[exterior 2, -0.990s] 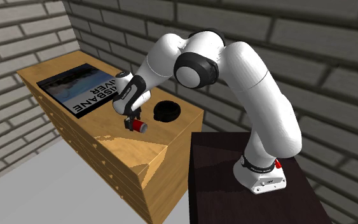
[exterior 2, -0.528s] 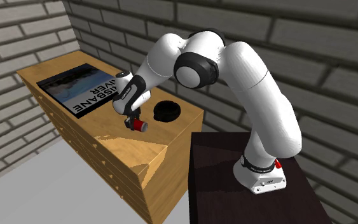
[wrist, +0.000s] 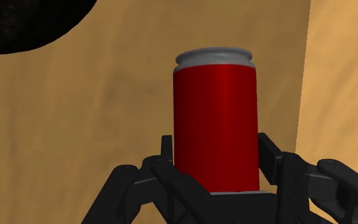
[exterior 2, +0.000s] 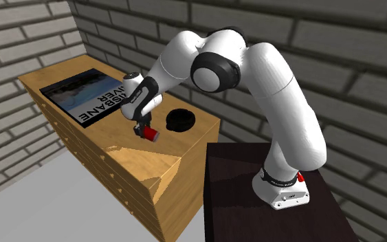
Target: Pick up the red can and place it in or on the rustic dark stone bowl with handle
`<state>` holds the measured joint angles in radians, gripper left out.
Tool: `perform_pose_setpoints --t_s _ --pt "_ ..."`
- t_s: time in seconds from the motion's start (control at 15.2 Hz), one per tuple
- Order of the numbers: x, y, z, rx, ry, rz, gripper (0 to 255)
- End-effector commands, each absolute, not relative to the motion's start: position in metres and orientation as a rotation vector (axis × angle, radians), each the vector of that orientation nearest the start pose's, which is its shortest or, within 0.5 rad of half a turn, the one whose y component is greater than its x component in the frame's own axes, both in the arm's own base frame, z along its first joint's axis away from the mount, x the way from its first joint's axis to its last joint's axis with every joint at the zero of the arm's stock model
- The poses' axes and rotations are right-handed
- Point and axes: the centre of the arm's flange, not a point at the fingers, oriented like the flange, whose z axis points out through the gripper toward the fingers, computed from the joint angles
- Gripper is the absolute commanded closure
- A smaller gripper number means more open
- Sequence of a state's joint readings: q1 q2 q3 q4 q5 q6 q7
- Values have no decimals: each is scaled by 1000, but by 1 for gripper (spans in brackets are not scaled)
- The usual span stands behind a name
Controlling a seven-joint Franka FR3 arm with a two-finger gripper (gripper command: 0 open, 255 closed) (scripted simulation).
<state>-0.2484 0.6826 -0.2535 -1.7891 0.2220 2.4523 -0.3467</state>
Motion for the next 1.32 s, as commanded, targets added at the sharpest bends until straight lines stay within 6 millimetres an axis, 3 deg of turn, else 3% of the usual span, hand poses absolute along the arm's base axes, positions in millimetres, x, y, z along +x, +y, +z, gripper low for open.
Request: perform_pose_setpoints --t_s 0.0,1.25 --pt "580 -305 190 -3133 427 -4 255" --pt "580 -305 290 -3133 427 -4 255"
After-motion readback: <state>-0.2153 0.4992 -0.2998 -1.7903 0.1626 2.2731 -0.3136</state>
